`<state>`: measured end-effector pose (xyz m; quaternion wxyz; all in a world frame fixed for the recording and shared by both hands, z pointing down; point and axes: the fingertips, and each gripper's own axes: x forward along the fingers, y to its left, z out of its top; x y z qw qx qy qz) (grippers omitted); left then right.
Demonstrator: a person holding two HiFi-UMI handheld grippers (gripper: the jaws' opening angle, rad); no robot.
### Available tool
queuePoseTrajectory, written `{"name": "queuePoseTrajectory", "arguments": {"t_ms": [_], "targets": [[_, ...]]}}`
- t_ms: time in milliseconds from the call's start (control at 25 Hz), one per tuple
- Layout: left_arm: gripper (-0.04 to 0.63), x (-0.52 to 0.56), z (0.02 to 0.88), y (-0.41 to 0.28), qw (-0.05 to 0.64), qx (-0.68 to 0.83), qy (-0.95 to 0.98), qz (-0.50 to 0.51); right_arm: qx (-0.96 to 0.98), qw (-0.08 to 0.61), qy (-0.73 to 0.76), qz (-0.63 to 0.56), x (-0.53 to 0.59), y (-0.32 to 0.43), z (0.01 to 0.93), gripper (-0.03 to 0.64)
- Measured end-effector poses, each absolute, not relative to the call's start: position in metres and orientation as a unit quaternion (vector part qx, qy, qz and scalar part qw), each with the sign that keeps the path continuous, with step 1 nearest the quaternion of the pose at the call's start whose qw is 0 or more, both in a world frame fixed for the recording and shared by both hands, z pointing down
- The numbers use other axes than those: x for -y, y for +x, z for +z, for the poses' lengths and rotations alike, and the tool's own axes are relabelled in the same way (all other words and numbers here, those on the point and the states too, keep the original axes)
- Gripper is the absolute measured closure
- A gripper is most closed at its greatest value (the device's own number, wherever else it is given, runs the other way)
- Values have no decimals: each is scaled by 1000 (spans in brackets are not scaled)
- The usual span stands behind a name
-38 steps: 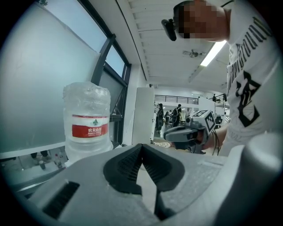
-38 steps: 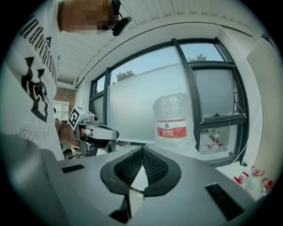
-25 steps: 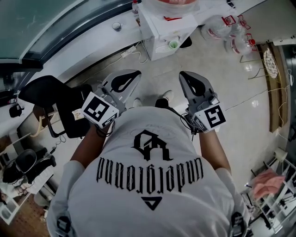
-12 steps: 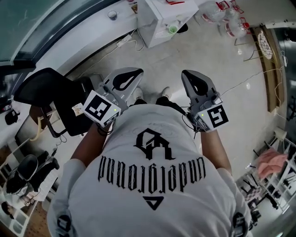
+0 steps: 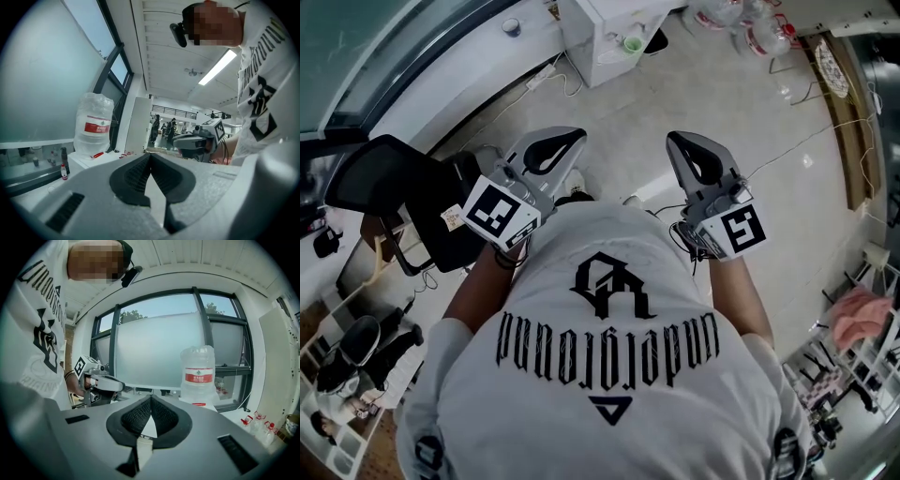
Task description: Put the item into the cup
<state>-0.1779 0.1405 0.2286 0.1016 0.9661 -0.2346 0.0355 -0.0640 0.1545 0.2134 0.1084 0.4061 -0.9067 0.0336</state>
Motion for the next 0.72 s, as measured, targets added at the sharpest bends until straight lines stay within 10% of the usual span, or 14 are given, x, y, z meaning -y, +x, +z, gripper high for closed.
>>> {"name": "queuePoseTrajectory", "arguments": {"t_ms": [720], "targets": [[580,-256,229,-43,94,255,960,59,925,111,359,61,-289,68,239,603]]}}
